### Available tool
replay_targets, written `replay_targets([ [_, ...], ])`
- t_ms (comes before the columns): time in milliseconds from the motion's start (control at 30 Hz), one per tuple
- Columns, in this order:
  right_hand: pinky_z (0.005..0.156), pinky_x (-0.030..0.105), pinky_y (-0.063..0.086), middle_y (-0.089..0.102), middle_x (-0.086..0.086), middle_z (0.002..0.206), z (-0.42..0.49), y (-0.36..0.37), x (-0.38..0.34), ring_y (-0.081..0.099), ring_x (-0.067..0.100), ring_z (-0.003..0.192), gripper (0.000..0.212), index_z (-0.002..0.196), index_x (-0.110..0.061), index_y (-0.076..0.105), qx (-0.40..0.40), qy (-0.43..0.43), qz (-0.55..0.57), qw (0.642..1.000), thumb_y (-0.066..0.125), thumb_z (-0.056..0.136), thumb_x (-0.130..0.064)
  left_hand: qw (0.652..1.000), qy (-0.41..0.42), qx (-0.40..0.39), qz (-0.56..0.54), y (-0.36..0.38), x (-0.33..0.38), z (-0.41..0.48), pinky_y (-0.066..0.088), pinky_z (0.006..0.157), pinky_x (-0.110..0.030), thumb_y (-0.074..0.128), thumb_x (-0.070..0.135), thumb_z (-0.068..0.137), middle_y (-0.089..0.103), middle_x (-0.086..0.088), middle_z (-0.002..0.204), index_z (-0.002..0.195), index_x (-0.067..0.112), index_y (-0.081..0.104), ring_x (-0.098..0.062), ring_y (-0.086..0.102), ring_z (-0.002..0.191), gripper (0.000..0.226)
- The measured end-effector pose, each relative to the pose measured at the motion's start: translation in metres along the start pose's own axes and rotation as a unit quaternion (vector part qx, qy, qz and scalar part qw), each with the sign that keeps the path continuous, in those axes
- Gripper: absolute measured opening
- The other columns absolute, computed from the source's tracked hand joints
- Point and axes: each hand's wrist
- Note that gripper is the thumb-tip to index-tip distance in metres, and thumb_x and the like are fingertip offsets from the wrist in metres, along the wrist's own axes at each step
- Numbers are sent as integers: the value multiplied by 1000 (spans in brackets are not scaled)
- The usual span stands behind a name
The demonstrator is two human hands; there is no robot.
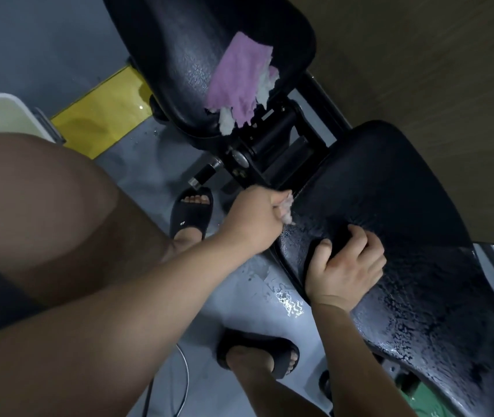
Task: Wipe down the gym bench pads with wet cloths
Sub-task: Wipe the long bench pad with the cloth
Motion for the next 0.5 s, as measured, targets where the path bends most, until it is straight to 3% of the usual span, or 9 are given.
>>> replay_targets([
  [67,89,50,41,54,17,127,0,1,0,50,40,107,52,126,-8,59,1,0,-2,1000,54,82,-35,1000,-19,15,15,3,-2,-3,40,100,-7,59,4,98,71,-4,127,139,13,62,-8,64,118,41],
  [167,89,51,41,54,17,127,0,2,1,50,39,107,53,126,-8,59,4,-2,-3,1000,54,82,-36,1000,6,25,9,9,22,21,34,89,3,59,-2,97,68,-7,132,135,7,64,-6,61,118,40],
  [267,89,50,41,54,17,127,1,3,3,50,39,107,53,126,-7,59,4,-8,-2,1000,54,82,-37,998,55,19,34,15,51,75,35,87,-3,60,7,99,70,-8,128,131,9,68,-15,64,119,33],
  [367,88,50,41,54,16,127,2,3,4,50,38,107,53,126,-8,59,-2,-10,-5,1000,54,82,-38,998,58,-5,27,15,64,105,34,94,-7,59,12,101,65,-9,137,137,11,63,-17,59,128,36],
  [500,88,50,42,54,16,126,2,1,2,50,38,106,53,125,-8,60,-4,-6,-1,1000,55,82,-37,997,59,-29,28,2,47,80,33,81,8,60,12,101,70,-1,129,134,19,66,-7,61,118,35],
])
Point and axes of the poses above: each hand's wrist, its own z-axis towards the middle knuckle, its own y-axis out of the palm, x = y × z
